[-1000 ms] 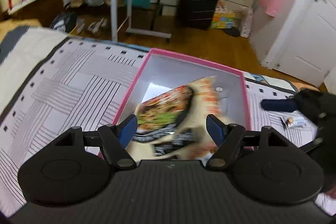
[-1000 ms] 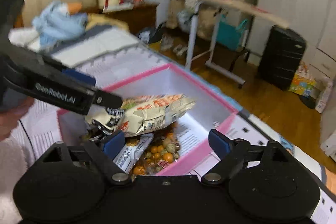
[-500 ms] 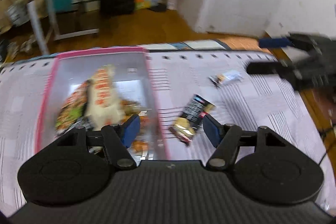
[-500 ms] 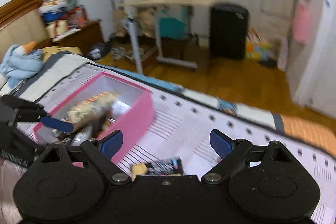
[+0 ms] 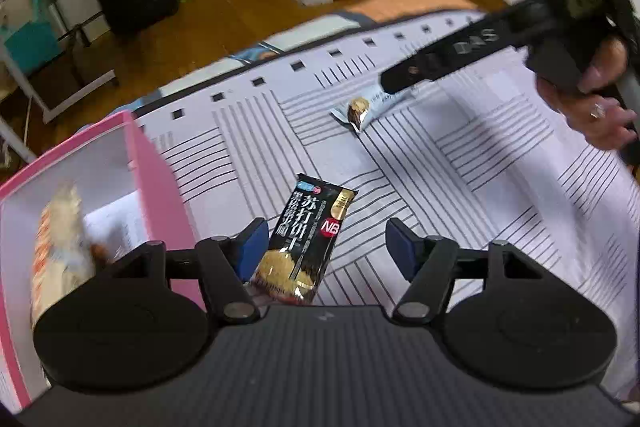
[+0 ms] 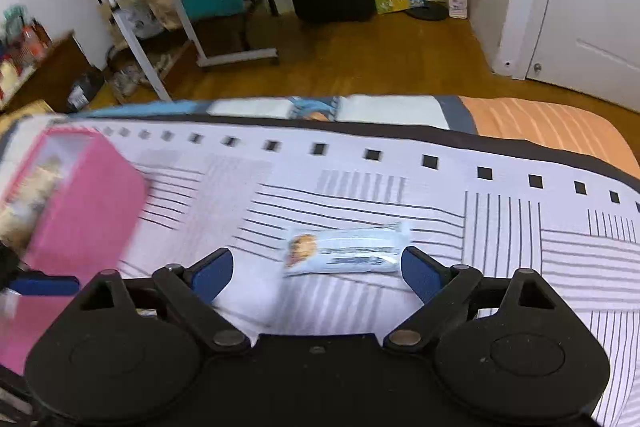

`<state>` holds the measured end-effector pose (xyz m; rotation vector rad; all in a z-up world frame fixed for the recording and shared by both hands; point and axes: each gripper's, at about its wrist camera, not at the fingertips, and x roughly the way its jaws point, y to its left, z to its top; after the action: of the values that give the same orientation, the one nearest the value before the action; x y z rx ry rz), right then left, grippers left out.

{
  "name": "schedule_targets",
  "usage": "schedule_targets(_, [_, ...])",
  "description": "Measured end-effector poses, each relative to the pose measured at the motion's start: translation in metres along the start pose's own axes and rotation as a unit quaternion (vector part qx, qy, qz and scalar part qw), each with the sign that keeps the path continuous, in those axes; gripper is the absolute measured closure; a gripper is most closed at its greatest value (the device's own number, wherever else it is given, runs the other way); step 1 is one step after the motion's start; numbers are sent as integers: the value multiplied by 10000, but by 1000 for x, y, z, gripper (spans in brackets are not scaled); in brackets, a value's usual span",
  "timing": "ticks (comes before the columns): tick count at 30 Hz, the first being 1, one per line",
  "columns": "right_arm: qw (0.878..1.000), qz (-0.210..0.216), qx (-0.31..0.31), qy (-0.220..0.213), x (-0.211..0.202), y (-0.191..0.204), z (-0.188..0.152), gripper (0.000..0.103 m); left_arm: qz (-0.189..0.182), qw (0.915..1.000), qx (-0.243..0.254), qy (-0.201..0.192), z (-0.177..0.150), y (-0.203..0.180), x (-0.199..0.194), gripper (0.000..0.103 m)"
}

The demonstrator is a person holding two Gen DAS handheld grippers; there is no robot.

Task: Organize snacks
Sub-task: 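Grasp the last black NB cracker pack with the left tool while the right tool grasps the white bar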

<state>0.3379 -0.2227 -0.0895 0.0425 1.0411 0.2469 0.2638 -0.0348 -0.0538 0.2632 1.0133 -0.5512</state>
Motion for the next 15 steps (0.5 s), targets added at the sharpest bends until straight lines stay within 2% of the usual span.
schedule_targets(3, [9999, -100, -129, 57, 22, -5, -5, 5, 36, 9995, 137, 295, 7, -2, 25, 37])
schedule_targets(7, [9998, 7, -198, 96, 38, -5, -8, 2, 234, 9978, 242, 570, 11, -2, 51, 34])
schedule_targets(15, [9985, -449, -113, 307, 71, 3, -10, 0, 595, 9934, 326, 927, 9, 3, 90, 25])
